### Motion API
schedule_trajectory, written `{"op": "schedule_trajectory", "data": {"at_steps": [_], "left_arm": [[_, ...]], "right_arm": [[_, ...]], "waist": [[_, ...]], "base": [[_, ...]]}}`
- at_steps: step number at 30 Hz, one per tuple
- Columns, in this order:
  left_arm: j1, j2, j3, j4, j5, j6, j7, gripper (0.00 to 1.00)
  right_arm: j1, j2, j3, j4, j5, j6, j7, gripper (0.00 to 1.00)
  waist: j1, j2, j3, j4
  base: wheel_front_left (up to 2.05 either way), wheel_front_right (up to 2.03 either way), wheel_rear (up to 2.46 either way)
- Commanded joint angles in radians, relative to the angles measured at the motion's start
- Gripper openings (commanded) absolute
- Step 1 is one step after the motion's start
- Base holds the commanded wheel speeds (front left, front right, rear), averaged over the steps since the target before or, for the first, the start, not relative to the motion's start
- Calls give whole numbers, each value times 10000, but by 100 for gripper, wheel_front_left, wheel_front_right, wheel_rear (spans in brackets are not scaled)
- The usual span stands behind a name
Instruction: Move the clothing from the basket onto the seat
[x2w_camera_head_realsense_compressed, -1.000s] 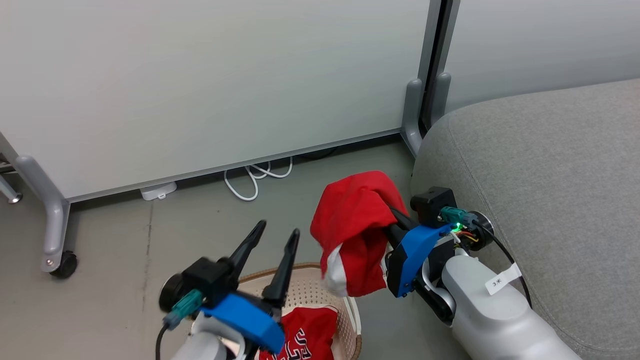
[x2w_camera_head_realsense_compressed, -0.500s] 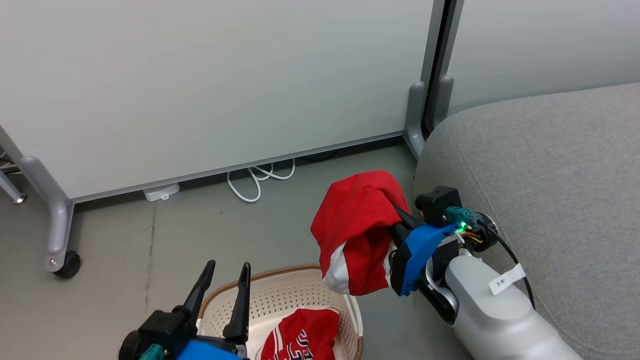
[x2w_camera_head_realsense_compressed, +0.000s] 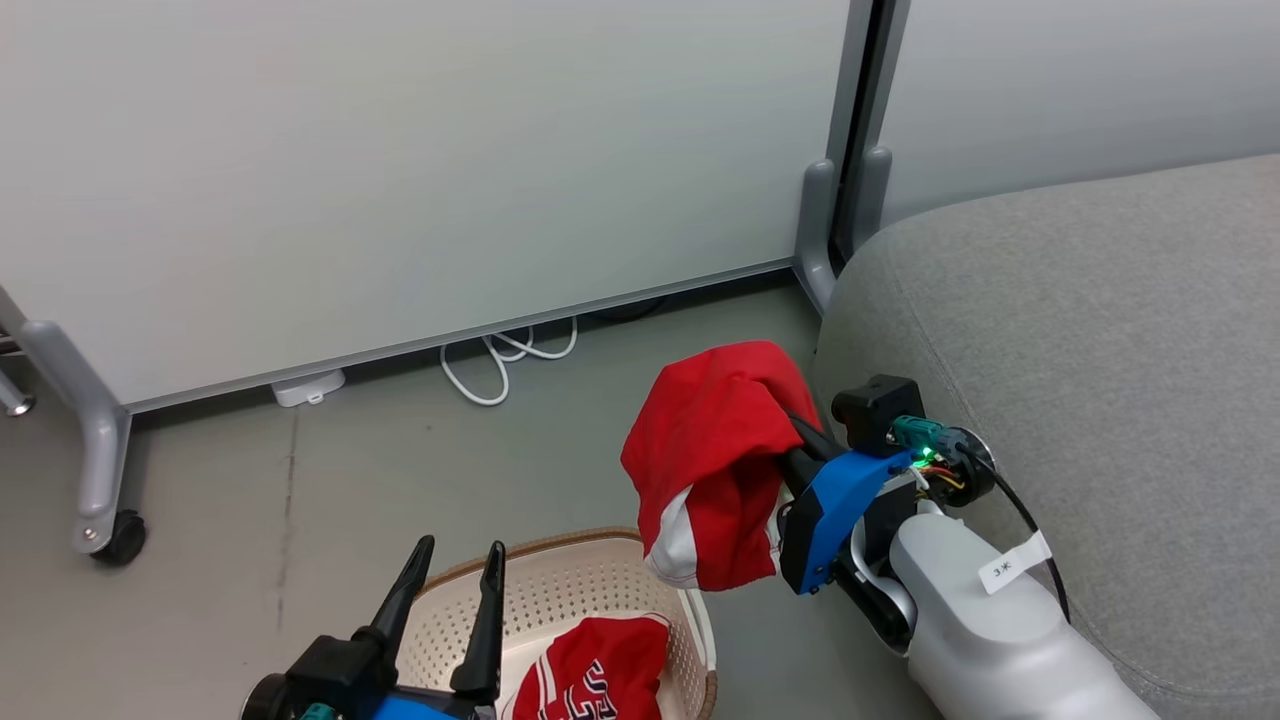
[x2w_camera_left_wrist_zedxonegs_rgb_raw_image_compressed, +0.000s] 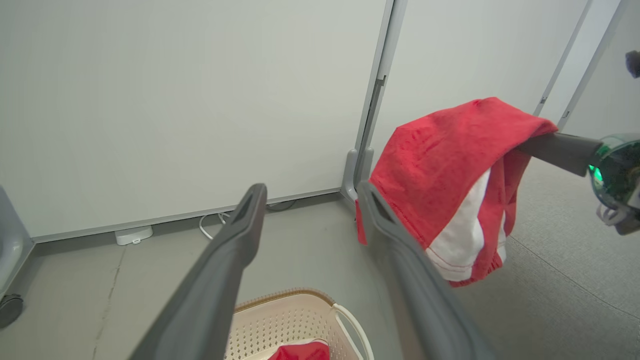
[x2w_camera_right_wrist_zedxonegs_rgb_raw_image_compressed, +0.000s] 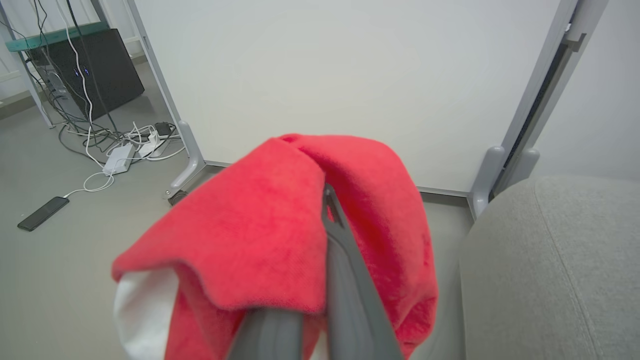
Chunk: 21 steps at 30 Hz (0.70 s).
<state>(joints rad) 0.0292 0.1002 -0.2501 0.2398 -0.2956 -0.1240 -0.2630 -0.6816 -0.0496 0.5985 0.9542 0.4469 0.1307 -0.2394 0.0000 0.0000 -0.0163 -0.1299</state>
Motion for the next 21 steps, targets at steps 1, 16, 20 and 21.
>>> {"op": "schedule_trajectory", "data": {"at_steps": [1,16,20,21], "left_arm": [[4,37,-36,32,77,-74,-27,100],[-454,92,-515,-106,28,-95,-27,100],[-613,136,-649,-62,7,-95,-27,100],[-642,154,-667,-45,3,-96,-27,100]], "right_arm": [[137,-15,15,-68,16,1,-35,0],[29,-60,-137,-189,-118,1,-66,0],[45,-84,-205,-210,-126,1,-67,0],[72,-88,-234,-215,-140,1,-75,0]], "waist": [[0,0,18,-137],[0,0,229,-2396],[0,0,282,-3081],[0,0,291,-3227]], "base": [[0,0,0],[0,0,0],[0,0,0],[0,0,0]]}}
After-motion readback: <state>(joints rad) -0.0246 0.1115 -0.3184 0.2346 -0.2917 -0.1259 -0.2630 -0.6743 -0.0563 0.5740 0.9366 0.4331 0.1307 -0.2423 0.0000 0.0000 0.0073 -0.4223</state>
